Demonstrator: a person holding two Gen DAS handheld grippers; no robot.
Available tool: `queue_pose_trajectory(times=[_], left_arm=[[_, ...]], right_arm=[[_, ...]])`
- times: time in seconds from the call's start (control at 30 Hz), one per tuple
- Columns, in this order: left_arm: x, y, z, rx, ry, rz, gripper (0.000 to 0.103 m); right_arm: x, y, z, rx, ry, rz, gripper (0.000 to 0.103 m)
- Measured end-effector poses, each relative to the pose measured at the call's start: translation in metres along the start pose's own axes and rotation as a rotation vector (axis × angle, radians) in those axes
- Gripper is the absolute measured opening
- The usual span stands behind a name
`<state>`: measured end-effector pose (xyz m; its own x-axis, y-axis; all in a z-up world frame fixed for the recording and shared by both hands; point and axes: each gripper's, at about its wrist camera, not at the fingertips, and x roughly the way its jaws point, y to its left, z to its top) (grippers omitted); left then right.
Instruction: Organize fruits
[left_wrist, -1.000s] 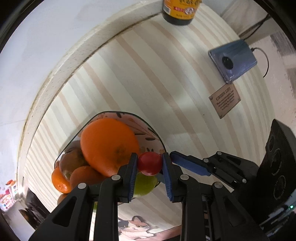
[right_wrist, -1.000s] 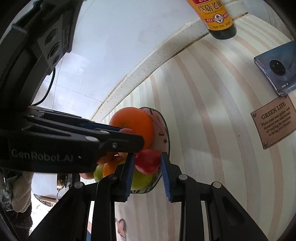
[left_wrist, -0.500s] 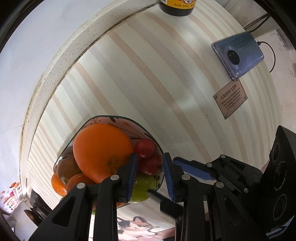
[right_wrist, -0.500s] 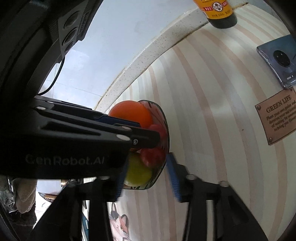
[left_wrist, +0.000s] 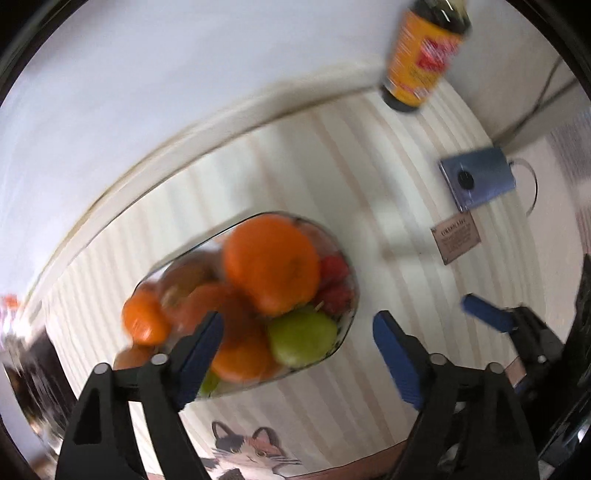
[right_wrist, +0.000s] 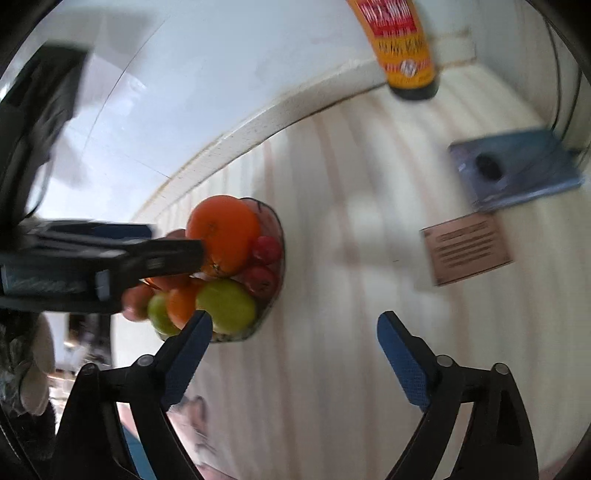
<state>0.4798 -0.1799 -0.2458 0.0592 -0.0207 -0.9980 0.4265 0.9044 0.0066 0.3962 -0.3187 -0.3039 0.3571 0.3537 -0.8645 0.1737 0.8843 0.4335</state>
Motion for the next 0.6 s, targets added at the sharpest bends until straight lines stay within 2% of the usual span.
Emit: queue_pose_trajectory(times=[0.07,0.3,0.43,0.6], left_arm=[[-0.011,0.015,-0.018,-0.069,-0.041,-0.004,0.093],[-0.045,0.062,-0.103,-0.287,-0.183,0.051,0.093],[-0.062,0.075,-0.142,-0.363,-0.248,0.084,0.093],[-0.097,0.081,-0.191,-0.382,-0.350,0.100,0.093]], right_arm=[[-0.014,0.013,0.000,-0.040,-0.022,-0.056,0.097],[-0.060,0.063,-0.015,-0.174,-0.097,-0.167,0.098],[-0.085,0.090,-0.032,-0.213,-0.125,-0.195,0.098],[-0.124,0.125,-0.069,-0.233,-0.190,-0.223,0.098]])
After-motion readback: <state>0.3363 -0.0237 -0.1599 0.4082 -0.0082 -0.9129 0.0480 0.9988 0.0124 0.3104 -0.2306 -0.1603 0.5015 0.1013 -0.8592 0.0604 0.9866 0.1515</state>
